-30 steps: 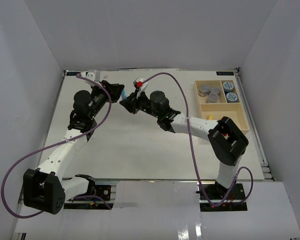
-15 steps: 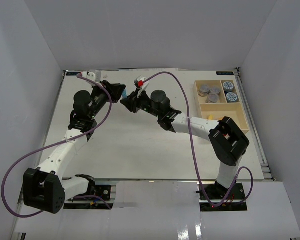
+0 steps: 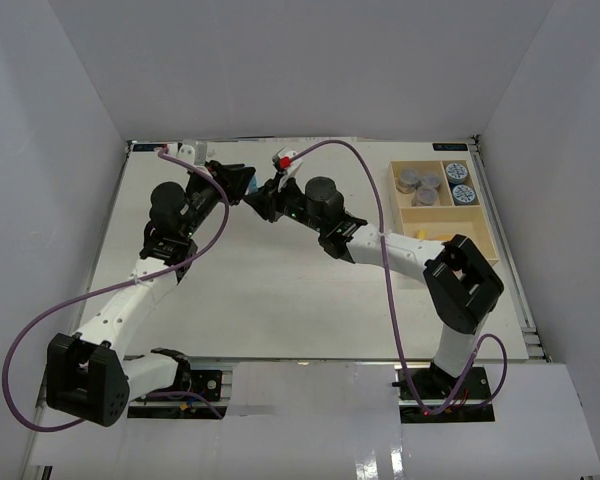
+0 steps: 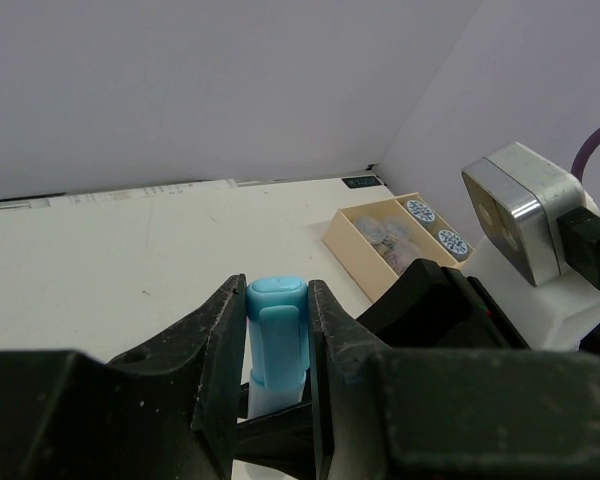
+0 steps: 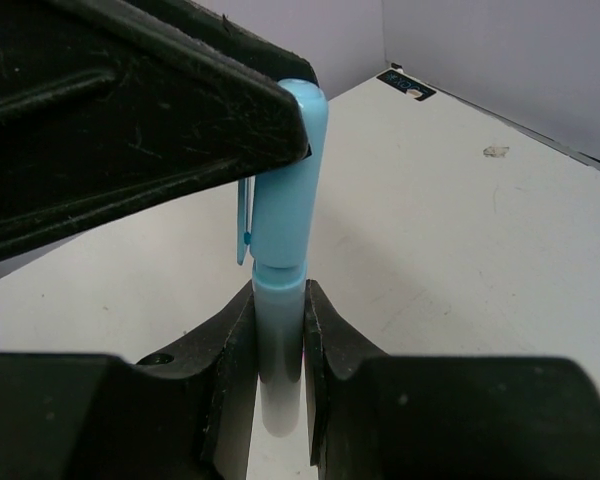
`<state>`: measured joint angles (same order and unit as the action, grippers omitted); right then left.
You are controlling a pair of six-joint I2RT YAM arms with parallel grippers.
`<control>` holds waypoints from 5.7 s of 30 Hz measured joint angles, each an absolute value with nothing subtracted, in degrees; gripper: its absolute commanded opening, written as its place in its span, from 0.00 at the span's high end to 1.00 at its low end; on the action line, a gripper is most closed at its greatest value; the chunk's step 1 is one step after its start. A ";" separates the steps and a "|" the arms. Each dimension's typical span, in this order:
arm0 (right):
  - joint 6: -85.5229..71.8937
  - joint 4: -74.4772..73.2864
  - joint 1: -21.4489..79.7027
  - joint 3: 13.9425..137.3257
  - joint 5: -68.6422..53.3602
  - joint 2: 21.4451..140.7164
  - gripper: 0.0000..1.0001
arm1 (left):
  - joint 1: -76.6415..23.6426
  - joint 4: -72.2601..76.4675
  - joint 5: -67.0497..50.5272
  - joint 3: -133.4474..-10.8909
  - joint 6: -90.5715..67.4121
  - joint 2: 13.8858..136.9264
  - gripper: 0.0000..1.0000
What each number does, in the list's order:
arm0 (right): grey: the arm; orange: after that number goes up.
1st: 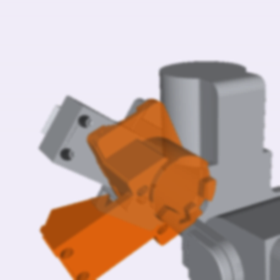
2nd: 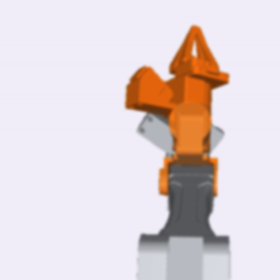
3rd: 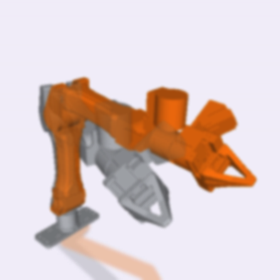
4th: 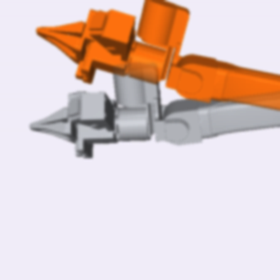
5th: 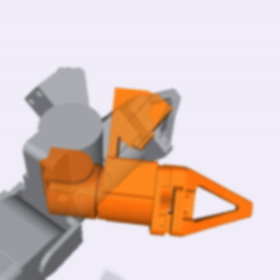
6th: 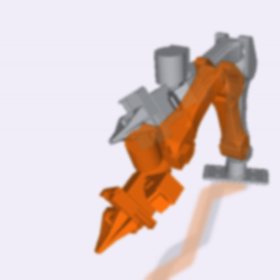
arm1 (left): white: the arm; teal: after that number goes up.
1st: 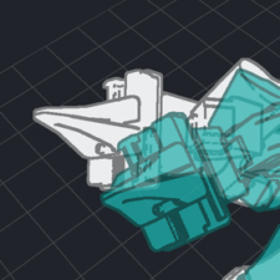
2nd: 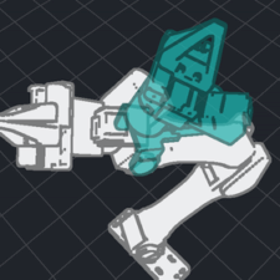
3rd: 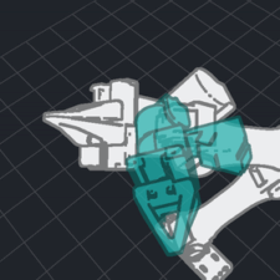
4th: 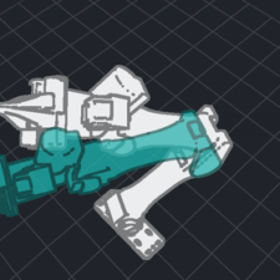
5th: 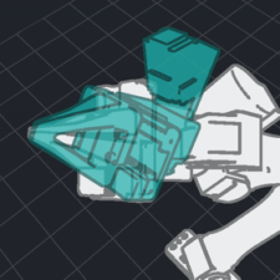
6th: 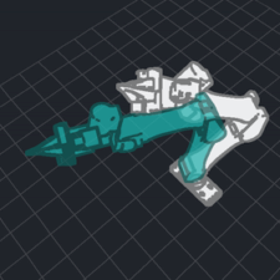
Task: Sort the stationery into containers
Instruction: Close the pen cap on the pen, then place the pen in the storage box.
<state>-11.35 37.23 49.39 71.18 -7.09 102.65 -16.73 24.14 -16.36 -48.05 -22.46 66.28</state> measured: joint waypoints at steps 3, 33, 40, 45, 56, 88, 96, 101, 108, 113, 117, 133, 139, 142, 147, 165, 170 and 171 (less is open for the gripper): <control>-11.38 36.42 49.08 71.18 -6.96 101.91 0.92 | -17.76 24.64 -15.46 -48.05 -21.23 66.28 0.86; -10.46 27.05 44.64 70.30 -17.15 94.98 0.92 | -24.64 22.96 -10.24 -48.86 -20.80 65.36 0.90; -10.15 26.22 43.29 70.67 -20.12 94.98 0.92 | -25.74 22.70 -8.32 -49.01 -21.58 65.84 0.95; -11.22 26.20 41.52 70.76 -22.83 94.98 0.92 | -26.65 22.46 -7.53 -50.48 -22.15 67.66 0.96; -12.25 21.87 39.62 74.72 -25.32 94.98 0.92 | -28.58 22.31 -4.23 -54.06 -21.87 70.39 1.00; -10.07 8.58 35.57 81.95 -28.32 95.13 0.92 | -30.39 21.69 -3.53 -59.79 -21.80 77.03 1.00; -9.39 5.58 34.39 82.72 -29.04 95.13 0.92 | -30.92 21.37 -4.40 -61.25 -21.87 79.13 1.00; -8.51 5.45 34.20 82.72 -29.21 95.13 0.92 | -30.96 21.08 -4.58 -61.23 -21.82 79.07 1.00; -8.29 2.94 33.69 83.40 -30.50 95.13 0.92 | -31.77 20.49 -3.57 -61.63 -21.85 79.22 0.93; -8.62 6.24 33.76 80.95 -31.92 94.00 0.92 | -32.25 16.53 -2.55 -63.05 -21.58 77.30 0.77; -10.09 12.58 33.74 75.33 -32.32 90.78 0.92 | -33.26 11.75 -3.07 -65.23 -21.10 76.18 0.60; -13.52 35.68 33.58 54.59 -30.79 81.32 0.92 | -33.82 -9.26 -7.44 -80.18 -19.07 80.66 0.23; -13.74 36.10 33.87 45.63 -30.52 79.77 0.92 | -31.51 -8.03 -4.64 -84.18 -18.83 80.42 0.18; -14.90 35.18 33.61 41.91 -28.73 78.98 0.92 | -31.24 -7.46 -3.36 -83.66 -18.59 78.70 0.13; -17.08 24.95 30.81 40.51 -19.03 73.87 0.92 | -30.74 -6.59 -0.43 -77.34 -17.12 73.56 0.06; -31.14 6.61 -8.54 35.46 -5.17 63.61 0.66 | -26.83 -6.72 11.51 -47.62 -12.27 58.15 0.02; -32.05 5.82 -9.04 35.44 -6.28 69.32 0.42 | -26.74 -6.39 13.19 -47.62 -10.90 57.67 0.02; -32.12 5.87 -9.04 35.44 -6.28 69.82 0.33 | -26.72 -6.39 13.30 -47.62 -10.72 57.65 0.02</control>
